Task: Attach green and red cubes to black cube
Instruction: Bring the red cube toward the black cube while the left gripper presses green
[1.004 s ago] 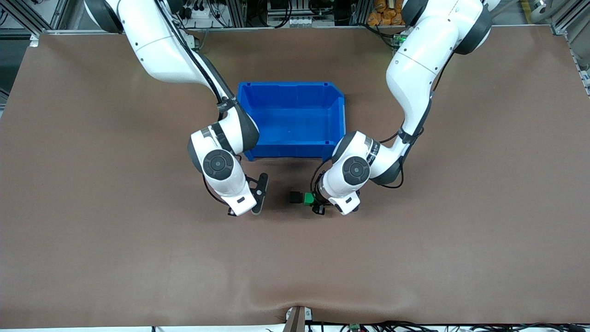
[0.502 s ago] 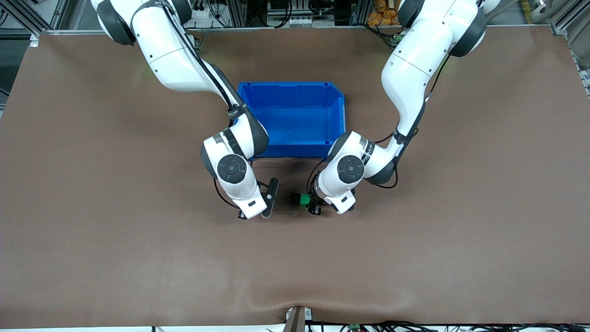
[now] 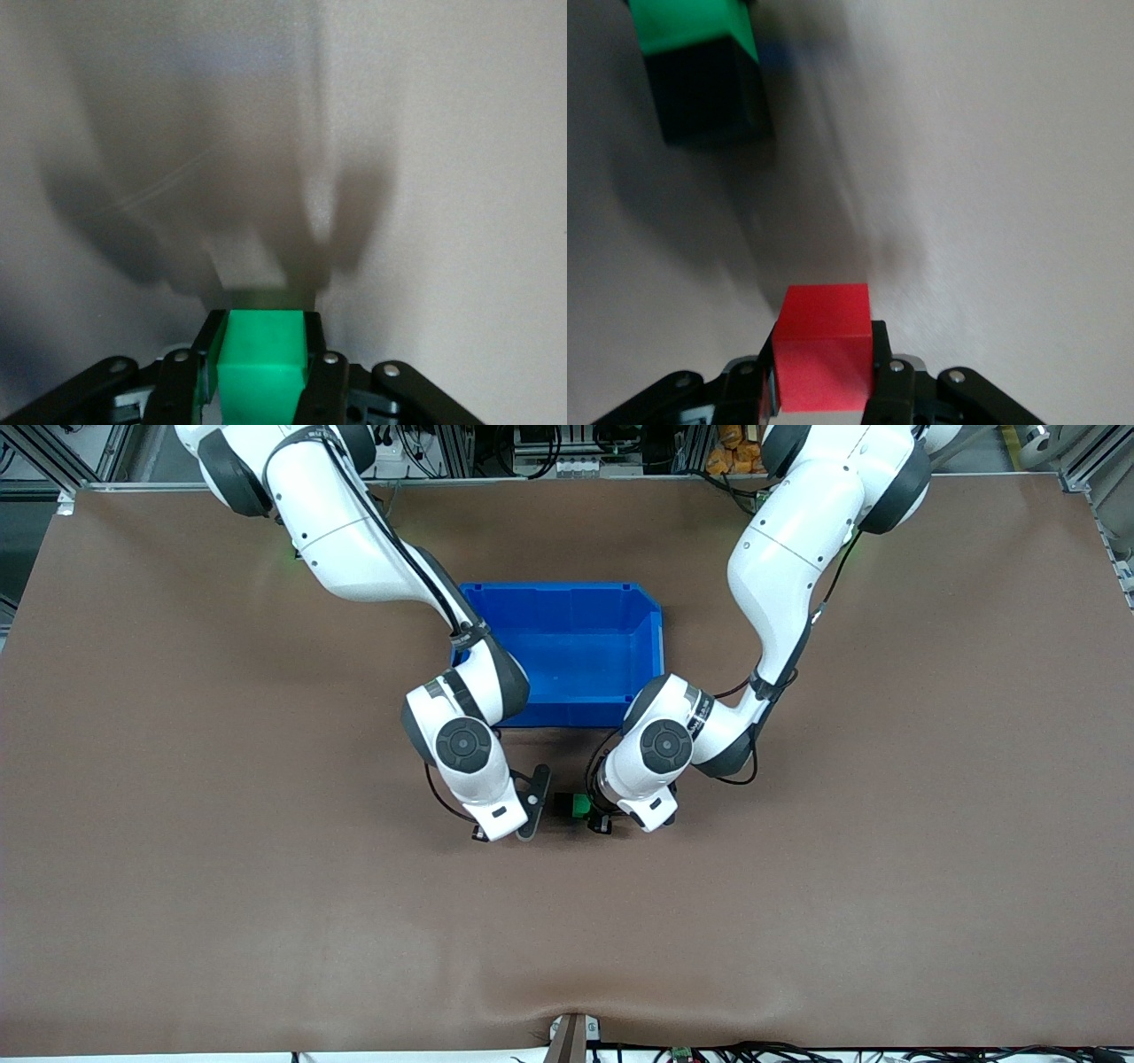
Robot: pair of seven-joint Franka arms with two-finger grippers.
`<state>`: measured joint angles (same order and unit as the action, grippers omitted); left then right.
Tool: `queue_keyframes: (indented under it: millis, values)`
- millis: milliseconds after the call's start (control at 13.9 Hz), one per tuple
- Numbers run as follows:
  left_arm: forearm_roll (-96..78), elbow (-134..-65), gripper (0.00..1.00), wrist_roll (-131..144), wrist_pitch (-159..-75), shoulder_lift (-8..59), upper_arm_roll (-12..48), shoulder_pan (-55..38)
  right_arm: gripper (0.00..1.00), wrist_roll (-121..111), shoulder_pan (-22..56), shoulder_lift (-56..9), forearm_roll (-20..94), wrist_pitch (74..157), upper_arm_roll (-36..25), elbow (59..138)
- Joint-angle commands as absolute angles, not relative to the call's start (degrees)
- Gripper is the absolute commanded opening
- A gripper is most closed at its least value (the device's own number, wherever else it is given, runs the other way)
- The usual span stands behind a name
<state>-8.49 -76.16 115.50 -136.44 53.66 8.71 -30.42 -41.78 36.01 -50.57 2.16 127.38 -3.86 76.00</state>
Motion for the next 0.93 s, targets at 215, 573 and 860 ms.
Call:
queue_keyframes:
  millis: [215,573,860]
  values:
    - [-8.35,-74.88,0.00,118.21,-135.26,53.70,7.73,-31.38,0.00,-35.60,38.32,-54.40,2.64,126.65,-3.08,70.66]
    - [-8.44,-74.88,0.00,118.48,-135.18,53.61,7.82,-31.29,0.00,-35.68,38.41,-54.40,2.55,126.91,-3.16,70.66]
    - [-8.44,-74.88,0.00,118.91,-135.18,53.61,7.82,-31.29,0.00,-35.60,39.02,-55.63,2.55,129.46,-3.08,70.49]
